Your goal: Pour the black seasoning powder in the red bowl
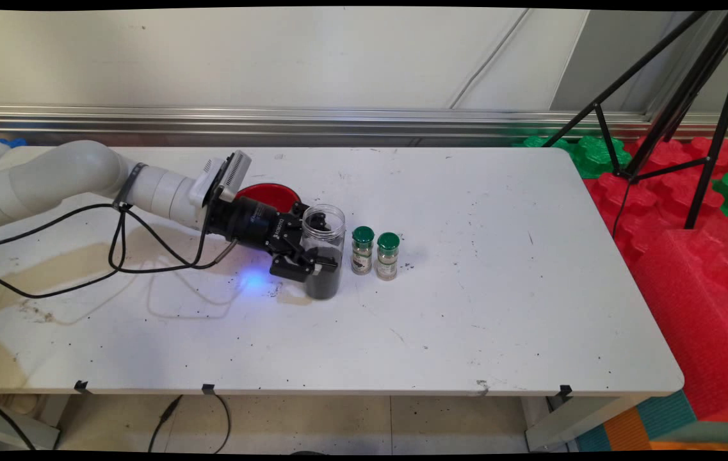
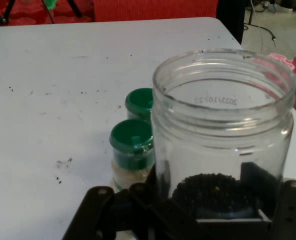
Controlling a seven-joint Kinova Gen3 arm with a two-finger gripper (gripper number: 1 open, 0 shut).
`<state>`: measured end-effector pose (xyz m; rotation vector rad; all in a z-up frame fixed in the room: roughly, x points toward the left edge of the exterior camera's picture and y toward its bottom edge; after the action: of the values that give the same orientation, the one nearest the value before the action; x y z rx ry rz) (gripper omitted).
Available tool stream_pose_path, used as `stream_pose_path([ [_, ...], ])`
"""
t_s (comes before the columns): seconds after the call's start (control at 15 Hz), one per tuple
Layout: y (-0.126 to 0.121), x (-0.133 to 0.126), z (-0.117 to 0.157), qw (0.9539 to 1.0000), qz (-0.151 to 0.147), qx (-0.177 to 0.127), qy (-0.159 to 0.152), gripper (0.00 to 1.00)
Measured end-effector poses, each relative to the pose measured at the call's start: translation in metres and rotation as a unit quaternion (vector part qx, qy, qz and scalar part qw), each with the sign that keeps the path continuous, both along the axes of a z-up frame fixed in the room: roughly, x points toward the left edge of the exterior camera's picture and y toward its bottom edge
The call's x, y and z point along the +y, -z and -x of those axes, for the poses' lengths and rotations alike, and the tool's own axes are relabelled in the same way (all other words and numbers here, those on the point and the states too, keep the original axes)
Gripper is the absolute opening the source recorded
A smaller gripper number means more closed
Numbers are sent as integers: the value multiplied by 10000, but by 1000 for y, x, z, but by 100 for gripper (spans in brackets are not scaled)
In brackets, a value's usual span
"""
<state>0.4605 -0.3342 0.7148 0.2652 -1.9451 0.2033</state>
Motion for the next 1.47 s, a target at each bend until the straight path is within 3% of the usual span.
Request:
stream_pose_path([
  [0.6,-25,-1,-5,9998,115,142,-52,0],
  [1.47,-98,-21,-52,9972,414,334,-522,0],
])
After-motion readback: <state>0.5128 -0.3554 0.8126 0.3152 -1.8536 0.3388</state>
